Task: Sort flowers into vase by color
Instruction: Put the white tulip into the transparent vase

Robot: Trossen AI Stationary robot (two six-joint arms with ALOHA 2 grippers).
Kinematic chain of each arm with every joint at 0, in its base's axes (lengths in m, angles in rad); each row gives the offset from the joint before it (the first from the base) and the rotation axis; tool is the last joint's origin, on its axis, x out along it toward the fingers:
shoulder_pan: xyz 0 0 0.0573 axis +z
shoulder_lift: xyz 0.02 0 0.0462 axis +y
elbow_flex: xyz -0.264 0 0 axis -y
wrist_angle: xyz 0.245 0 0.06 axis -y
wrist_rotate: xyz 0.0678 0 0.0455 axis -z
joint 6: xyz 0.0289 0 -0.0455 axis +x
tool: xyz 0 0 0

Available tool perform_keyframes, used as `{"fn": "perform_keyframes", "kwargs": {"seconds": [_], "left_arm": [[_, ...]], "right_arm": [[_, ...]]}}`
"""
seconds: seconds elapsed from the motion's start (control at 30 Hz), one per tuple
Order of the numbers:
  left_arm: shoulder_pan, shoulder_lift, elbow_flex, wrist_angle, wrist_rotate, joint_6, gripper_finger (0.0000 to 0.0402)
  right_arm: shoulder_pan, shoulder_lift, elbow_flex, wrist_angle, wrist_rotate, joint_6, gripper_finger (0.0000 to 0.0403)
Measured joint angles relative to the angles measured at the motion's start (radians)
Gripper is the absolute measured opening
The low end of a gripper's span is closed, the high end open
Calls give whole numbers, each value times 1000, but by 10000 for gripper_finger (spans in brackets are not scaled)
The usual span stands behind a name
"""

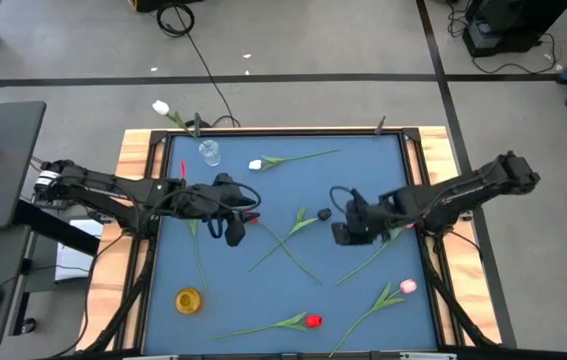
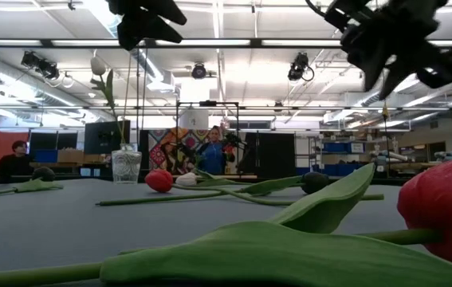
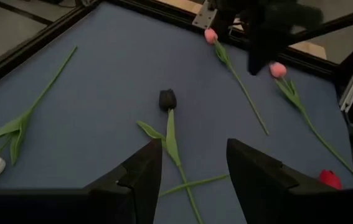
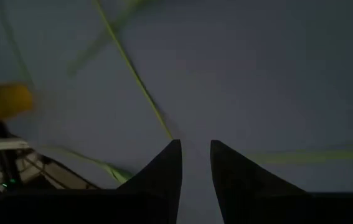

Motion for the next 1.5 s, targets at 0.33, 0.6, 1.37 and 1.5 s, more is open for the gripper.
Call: {"fn": "perform_keyframes", "kwargs": {"seconds": [0.33, 0.6, 1.37, 1.5], "left_arm": [[-1, -22, 0, -95, 8, -7, 185], [-1, -97, 0, -262, 19, -35, 185], [-2, -131, 0, -342, 100, -97, 185], [-2, -131, 0, -344, 99, -101, 185]], "right_arm": [[222, 108, 0, 137, 145, 415, 94], [293, 274, 1, 284, 129, 675, 98], [-81, 504, 90, 473, 238, 687, 97], [-144, 504, 90, 475, 246, 662, 97]]}}
